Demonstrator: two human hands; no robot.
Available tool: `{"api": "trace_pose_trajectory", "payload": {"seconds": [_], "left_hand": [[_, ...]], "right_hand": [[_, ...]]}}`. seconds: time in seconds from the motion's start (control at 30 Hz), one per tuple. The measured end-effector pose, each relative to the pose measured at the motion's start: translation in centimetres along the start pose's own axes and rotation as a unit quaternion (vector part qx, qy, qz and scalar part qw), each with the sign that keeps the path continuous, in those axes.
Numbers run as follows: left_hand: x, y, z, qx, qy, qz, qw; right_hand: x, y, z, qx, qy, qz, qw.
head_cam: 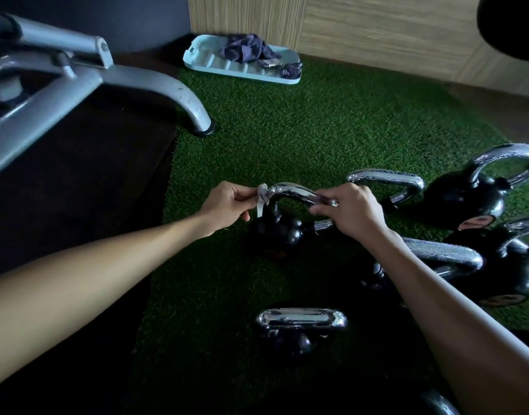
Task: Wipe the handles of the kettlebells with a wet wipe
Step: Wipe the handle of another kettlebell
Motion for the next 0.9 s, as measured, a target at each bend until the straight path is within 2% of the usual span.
{"api": "trace_pose_trajectory", "payload": {"seconds": [0.13, 0.3, 0.5, 0.6, 0.7, 0.8, 0.9], "left_hand": [[-0.1, -1.0, 0.5, 0.006, 0.015, 0.075, 0.997], [1.2, -1.0, -2.8, -0.091, 0.004, 0.104, 0.990], [0.4, -0.4, -1.4, -0.082, 0.042, 0.147, 0.985], [1.2, -0.4, -1.9, -0.151, -0.049, 0.141, 0.977], [1.7, -0.5, -3.5, -0.228, -0.232, 0.138, 0.936], [1.5, -0.6, -4.3, -0.207, -0.273, 0.159, 0.926], [1.7, -1.2, -5.1, -0.184, -0.298, 0.187, 0.918]], "right_hand": [[0.2, 0.0, 0.2, 0.006, 0.011, -0.005, 1.000], [0.4, -0.1, -0.3, 0.023, 0.016, -0.003, 1.000], [0.6, -0.3, -1.5, 0.048, -0.023, 0.009, 0.999], [1.0, -0.1, -2.1, 0.062, -0.041, 0.010, 0.997], [1.4, 0.4, -2.3, 0.071, -0.038, 0.010, 0.997], [1.7, 0.9, -2.4, 0.060, -0.018, -0.015, 0.998], [2.4, 1.5, -3.2, -0.002, 0.005, -0.107, 0.994]]}}
Point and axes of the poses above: each hand's wrist, its own y-axis towards the middle knuckle, its own x-axis out of the palm, z = x × y, the point moved 10 cm from there along y, towards the middle knuckle, and after that the axes turned 1 degree about -y, right-handed, at the moved point
